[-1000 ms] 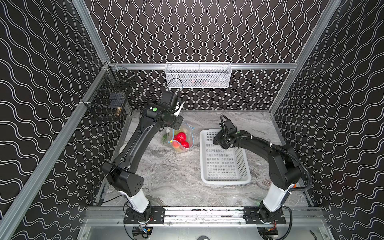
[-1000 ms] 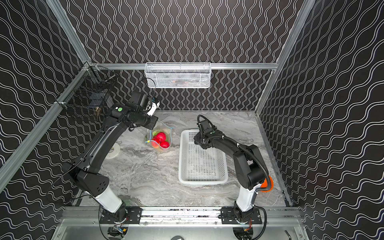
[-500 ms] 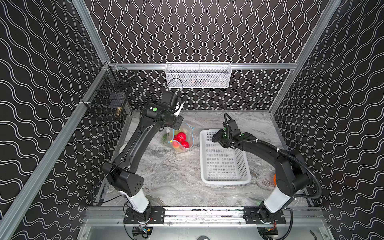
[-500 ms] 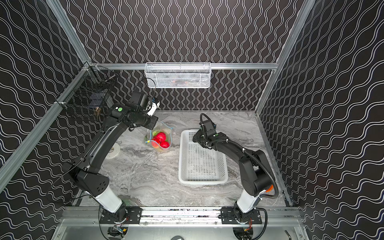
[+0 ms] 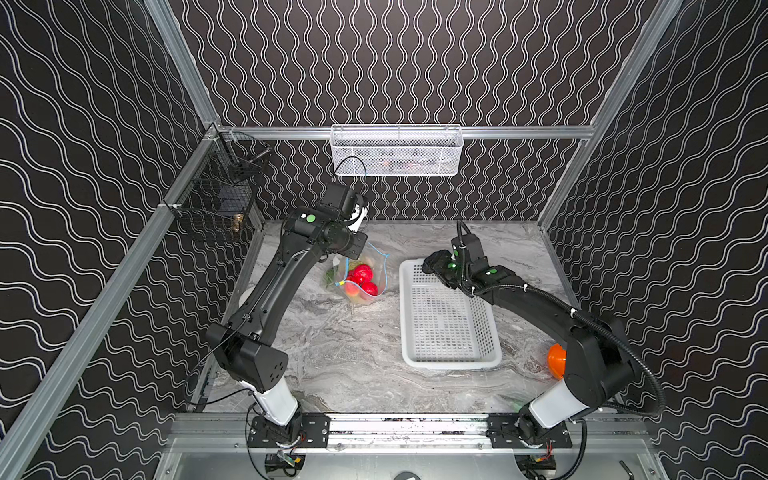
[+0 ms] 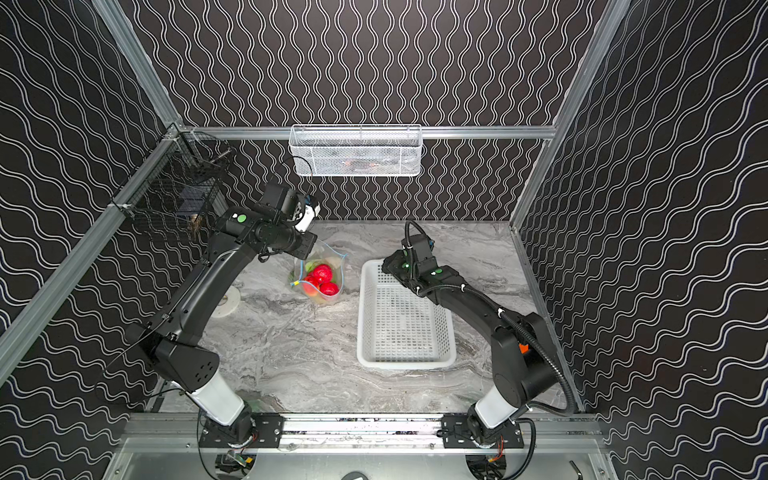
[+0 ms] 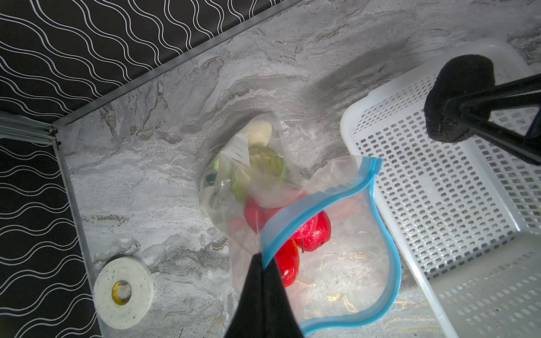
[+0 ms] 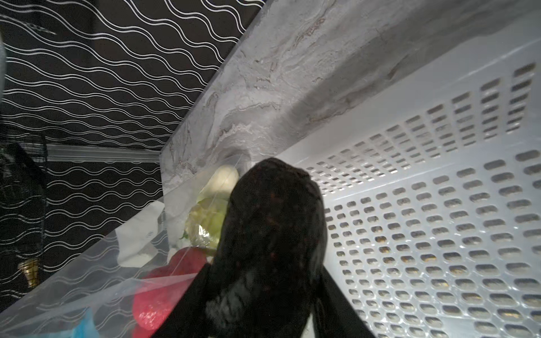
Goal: Place the food in the zip-top bag and seal the zipper
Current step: 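Lift the dark brown avocado out of the basket with the right gripper, then carry the dark brown avocado toward the bag opening held by the left gripper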
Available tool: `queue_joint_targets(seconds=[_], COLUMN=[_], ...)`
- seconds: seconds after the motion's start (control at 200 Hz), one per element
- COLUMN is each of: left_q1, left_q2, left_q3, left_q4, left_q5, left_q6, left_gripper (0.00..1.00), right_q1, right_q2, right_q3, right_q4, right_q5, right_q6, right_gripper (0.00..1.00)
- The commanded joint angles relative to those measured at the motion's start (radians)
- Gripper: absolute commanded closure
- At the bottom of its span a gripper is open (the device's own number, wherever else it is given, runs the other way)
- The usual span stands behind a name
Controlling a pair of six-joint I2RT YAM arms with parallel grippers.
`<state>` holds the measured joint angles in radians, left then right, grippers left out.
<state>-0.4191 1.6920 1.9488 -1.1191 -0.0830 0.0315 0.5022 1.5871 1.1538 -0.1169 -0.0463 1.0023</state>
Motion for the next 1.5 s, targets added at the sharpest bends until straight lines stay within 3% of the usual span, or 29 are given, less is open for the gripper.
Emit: queue_joint_targets(seconds=[0.0, 0.711, 1.497], left_q1=[0.002, 0.003, 0.003], left_q2=[-0.002, -0.028, -0.028], left_q3=[0.001, -0.009, -0.01], left_q4=[0.009, 0.015, 0.013], left_q5=[-0.001, 0.002, 0.004], left_q6=[-0.002, -0.002, -0.003], left_gripper=[1.0, 1.0, 1.0], right_q1=[0.003, 0.113, 0.263], right_q2=[-0.024, -0.105, -0.065], right_q3=[-0.007, 0.032, 0.149], right_q4=[0.097, 0.244, 0.246], right_q5=[-0.018, -0.047, -0.06], right_q6=[-0.003, -0.166, -0.356], right_gripper=[0.77, 0.75, 0.77])
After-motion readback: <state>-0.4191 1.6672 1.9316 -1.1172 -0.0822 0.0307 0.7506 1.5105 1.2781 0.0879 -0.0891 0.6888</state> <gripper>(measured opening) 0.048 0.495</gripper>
